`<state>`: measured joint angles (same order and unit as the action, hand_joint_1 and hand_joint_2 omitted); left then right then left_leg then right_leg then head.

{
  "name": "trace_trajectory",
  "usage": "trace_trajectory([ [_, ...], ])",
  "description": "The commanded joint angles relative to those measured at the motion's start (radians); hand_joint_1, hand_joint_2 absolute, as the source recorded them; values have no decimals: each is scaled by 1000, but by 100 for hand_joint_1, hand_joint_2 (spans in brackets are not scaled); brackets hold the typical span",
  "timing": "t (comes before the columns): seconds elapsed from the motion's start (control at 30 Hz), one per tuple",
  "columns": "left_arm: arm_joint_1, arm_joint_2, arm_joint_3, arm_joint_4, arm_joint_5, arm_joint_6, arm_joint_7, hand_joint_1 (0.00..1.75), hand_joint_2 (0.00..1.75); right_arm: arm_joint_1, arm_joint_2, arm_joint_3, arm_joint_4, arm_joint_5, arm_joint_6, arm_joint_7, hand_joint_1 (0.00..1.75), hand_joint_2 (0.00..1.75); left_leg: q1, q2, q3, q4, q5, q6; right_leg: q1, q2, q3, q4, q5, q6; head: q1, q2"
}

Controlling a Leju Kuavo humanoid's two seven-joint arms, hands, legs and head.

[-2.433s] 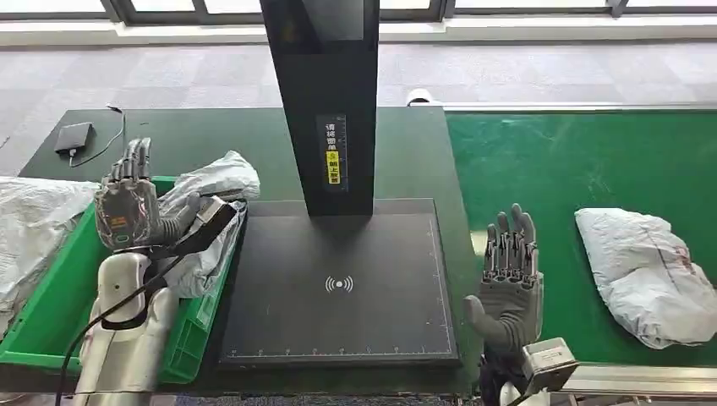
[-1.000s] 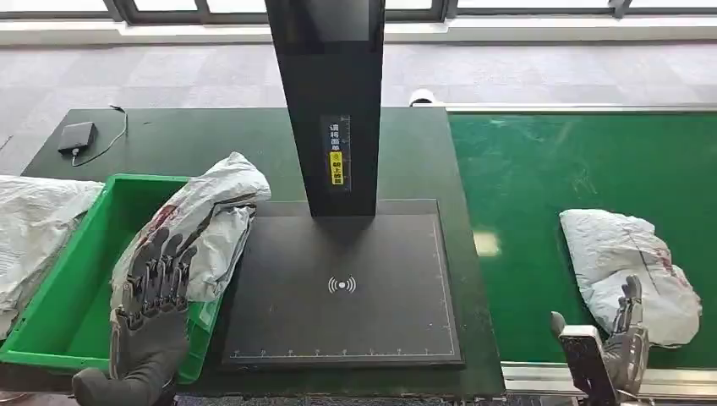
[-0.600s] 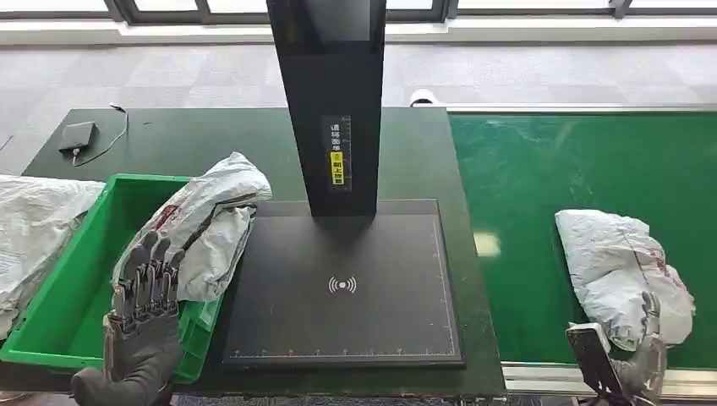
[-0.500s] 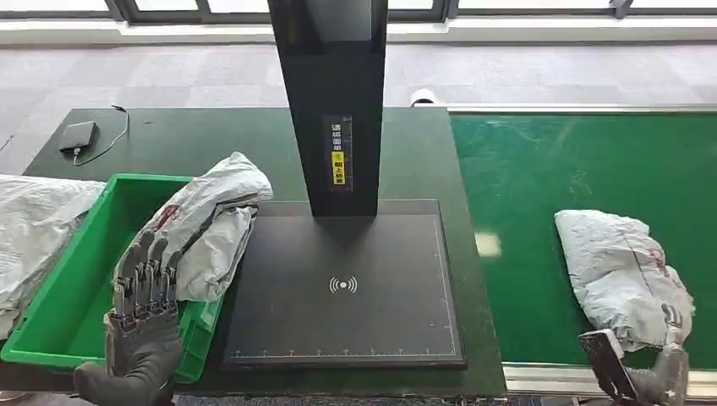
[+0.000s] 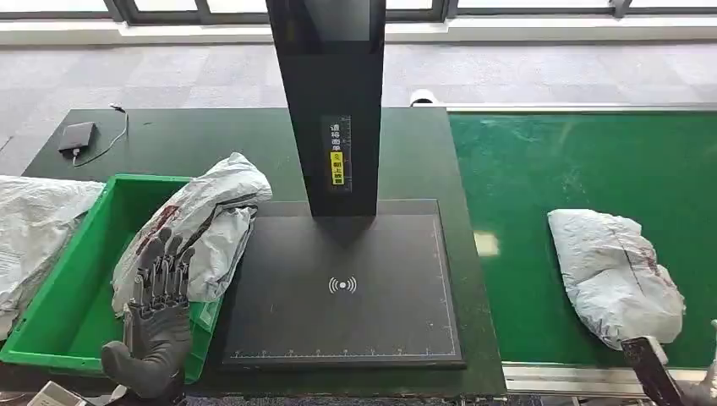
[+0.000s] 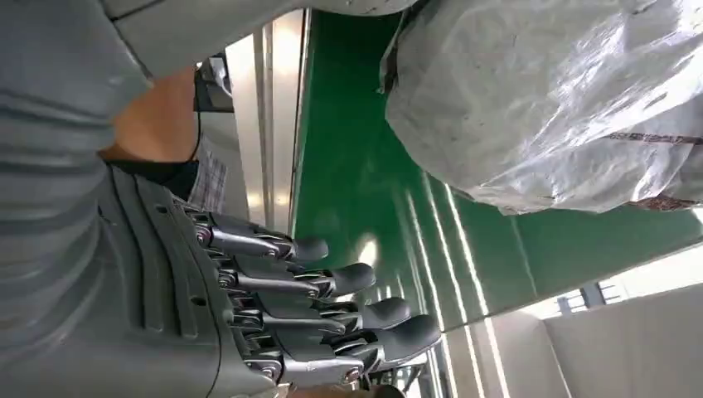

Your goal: Moved the parcel from conveyor to table for the left to box.

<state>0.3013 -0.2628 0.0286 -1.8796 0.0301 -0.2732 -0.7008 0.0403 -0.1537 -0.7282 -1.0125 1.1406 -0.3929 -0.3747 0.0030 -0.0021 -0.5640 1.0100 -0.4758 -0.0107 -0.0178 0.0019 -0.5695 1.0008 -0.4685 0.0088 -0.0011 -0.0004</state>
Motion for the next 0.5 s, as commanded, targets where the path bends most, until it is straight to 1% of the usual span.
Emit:
trace_trajectory([
  [0.03, -63, 13, 45, 88, -1, 24, 3, 0, 0, -140, -89, -6, 267, 20, -37, 30, 0, 175, 0, 1, 2, -2, 1, 0, 1, 1, 2, -3, 2, -1, 0, 0],
  [0.07, -64, 11, 48, 86, -2, 27, 3, 0, 0, -154, -94, 9, 287, 33, -41, 40, 0, 175, 0, 3, 2, -3, 2, 0, 0, 2, 2, -4, 3, -1, 0, 0],
  [0.13, -59, 12, 60, 84, 0, 42, 3, 0, 0, -234, -106, 77, 380, 54, -81, 78, 0, 175, 1, 5, 2, -2, 1, 0, 1, 5, 1, -4, 3, -1, 0, 0],
  [0.17, -58, 14, 63, 88, 6, 44, 3, 0, 0, -252, -111, 96, 402, 57, -87, 88, 0, 175, 1, 6, 2, -3, 2, 0, 1, 6, 2, -5, 4, -1, 0, 0],
  [0.2, -57, 22, 65, 94, 14, 48, 3, 0, 0, -284, -117, 135, 435, 65, -102, 103, 0, 175, 1, 8, -1, -2, 0, 0, 1, 8, 2, -3, 3, 0, 0, 0],
  [0.23, -55, 22, 65, 98, 15, 46, 3, 0, 0, -298, -119, 148, 443, 69, -108, 109, 0, 175, 1, 10, -5, -2, 1, 0, 1, 9, 2, -3, 5, -1, 0, 0],
  [0.27, -56, 22, 60, 100, 13, 46, 3, 0, 0, -313, -123, 167, 464, 72, -122, 118, 0, 175, 1, 10, -6, -3, 1, 1, 1, 9, 1, -4, 5, -1, 0, 0],
  [0.3, -64, 20, 50, 119, 6, 51, 3, 0, 0, -337, -131, 190, 490, 68, -142, 126, 0, 175, 0, 9, -6, -2, 0, 1, 0, 8, 1, -2, 3, 0, 0, 0],
  [0.33, -99, 9, 48, 158, 10, 51, 3, 0, 0, -375, -138, 220, 521, 72, -159, 123, 0, 175, 1, 9, -6, -3, 1, 1, 1, 8, 2, -3, 4, -1, 0, 0],
  [0.37, -132, 4, 41, 190, -2, 70, 3, 0, 0, -422, -127, 258, 560, 83, -159, 136, 0, 175, 0, 7, -5, -2, 0, 1, 0, 6, 2, -2, 3, 0, 0, 0],
  [0.4, -154, 3, 38, 204, -9, 85, 3, 0, 0, -454, -99, 295, 586, 101, -157, 138, 0, 175, 0, 9, -6, -2, 1, 1, 0, 8, 1, -3, 4, 0, 0, 0],
  [0.43, -171, 6, 34, 217, -10, 90, 3, 0, 0, -481, -62, 329, 604, 129, -166, 176, 0, 175, 1, 9, -6, -3, 2, 1, 1, 8, 1, -4, 5, -1, 0, 0],
  [0.5, -182, 2, 33, 205, -9, 109, 12, 0, 0, -540, 2, 398, 645, 182, -167, 245, 0, 175, 2, 9, 2, -3, 4, 1, 2, 8, 1, -3, 6, 0, 0, 0],
])
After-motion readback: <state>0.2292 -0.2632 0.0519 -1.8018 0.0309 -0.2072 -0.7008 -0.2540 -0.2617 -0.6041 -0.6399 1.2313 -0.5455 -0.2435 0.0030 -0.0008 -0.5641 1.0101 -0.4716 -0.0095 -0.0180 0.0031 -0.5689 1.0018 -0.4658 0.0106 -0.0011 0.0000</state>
